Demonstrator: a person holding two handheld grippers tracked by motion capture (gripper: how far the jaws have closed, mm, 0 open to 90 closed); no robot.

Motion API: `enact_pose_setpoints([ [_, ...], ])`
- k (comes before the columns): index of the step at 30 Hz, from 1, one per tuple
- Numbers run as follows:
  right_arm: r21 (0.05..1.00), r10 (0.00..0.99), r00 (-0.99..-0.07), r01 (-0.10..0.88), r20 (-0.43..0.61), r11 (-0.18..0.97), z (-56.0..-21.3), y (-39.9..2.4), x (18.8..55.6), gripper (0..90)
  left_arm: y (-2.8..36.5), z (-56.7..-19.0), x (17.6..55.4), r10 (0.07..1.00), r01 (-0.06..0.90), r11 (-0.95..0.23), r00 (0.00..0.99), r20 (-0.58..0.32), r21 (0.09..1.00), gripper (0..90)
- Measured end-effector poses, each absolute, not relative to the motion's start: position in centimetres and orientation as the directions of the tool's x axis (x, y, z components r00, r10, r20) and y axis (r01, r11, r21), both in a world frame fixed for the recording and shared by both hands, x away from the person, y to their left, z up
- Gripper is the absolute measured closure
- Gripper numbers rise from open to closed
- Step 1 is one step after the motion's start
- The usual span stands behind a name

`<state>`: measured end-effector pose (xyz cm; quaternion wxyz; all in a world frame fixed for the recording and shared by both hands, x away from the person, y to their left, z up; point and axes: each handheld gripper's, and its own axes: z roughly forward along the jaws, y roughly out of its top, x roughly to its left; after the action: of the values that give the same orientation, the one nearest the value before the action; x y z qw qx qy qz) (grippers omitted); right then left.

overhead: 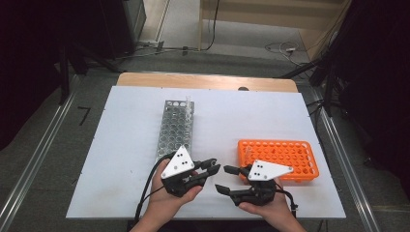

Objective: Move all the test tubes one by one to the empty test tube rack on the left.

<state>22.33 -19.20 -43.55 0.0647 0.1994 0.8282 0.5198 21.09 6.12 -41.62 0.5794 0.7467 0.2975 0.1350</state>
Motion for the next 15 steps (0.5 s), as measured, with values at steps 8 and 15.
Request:
enact_pose_setpoints([
  [8, 0.894, 0.467, -0.878, 0.289, 0.104, 0.343, -42.9, -21.6, 23.1, 0.0, 8.0, -40.2, 23.0, 0.653, 0.276, -0.113, 0.745, -0.138, 0.954, 76.1],
  [15, 0.9, 0.488, -0.865, 0.298, 0.115, 0.317, -42.8, -23.8, 23.9, 0.0, 9.7, -38.8, 25.5, 0.705, 0.26, -0.095, 0.699, -0.119, 0.961, 76.1],
])
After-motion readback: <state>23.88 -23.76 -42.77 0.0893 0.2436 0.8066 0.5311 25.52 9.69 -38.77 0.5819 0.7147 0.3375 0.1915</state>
